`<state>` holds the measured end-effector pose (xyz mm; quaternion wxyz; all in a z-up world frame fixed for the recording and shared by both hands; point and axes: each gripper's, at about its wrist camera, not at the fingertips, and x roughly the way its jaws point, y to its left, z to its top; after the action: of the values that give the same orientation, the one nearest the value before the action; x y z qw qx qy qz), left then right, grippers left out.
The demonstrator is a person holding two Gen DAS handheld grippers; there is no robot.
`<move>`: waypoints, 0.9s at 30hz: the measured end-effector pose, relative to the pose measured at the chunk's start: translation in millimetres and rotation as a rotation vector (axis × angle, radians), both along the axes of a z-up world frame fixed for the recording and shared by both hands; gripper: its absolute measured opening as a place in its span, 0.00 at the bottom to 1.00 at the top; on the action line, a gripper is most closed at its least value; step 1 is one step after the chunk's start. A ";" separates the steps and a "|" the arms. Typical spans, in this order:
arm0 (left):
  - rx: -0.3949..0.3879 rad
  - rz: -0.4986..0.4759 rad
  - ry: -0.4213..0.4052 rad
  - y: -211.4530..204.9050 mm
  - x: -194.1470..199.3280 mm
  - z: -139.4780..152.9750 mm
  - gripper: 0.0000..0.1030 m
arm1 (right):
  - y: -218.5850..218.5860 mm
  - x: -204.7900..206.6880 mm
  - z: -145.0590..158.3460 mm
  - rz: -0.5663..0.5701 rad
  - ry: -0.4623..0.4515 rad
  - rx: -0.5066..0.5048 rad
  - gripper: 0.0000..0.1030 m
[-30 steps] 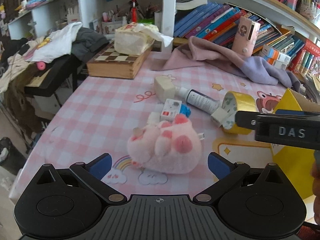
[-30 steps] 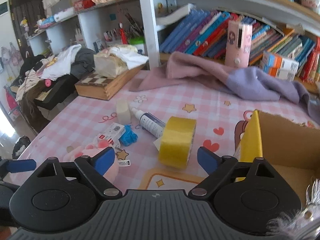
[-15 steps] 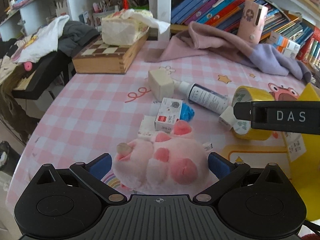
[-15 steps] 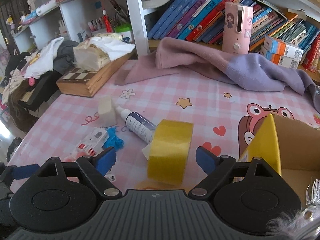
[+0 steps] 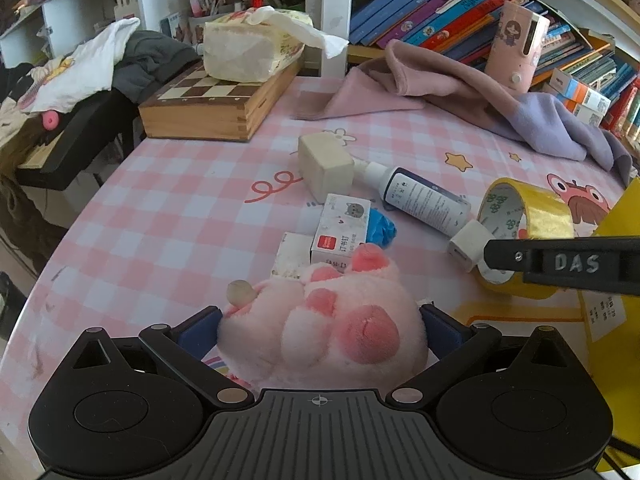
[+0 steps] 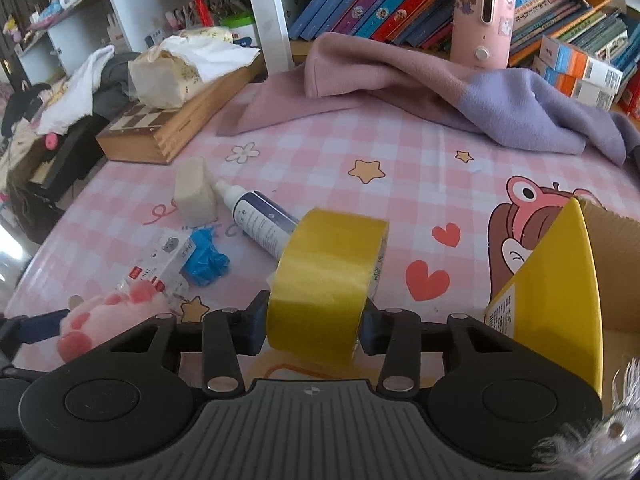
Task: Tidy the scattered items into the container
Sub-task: 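Grasp the yellow tape roll with the right tool while the left tool grasps the pink plush pig, then carry the tape roll and plush pig with both tools over the yellow box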
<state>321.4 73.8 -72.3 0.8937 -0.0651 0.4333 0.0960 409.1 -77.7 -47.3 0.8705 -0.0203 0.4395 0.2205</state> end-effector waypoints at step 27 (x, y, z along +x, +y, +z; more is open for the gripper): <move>-0.019 -0.010 -0.177 0.9 -89.4 53.5 0.89 | -11.0 -95.1 55.2 0.131 -0.141 0.140 0.29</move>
<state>232.0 74.6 -18.8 0.9284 -0.0793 0.3538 0.0812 314.0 -88.7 7.9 0.8823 -0.0034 0.3582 0.3052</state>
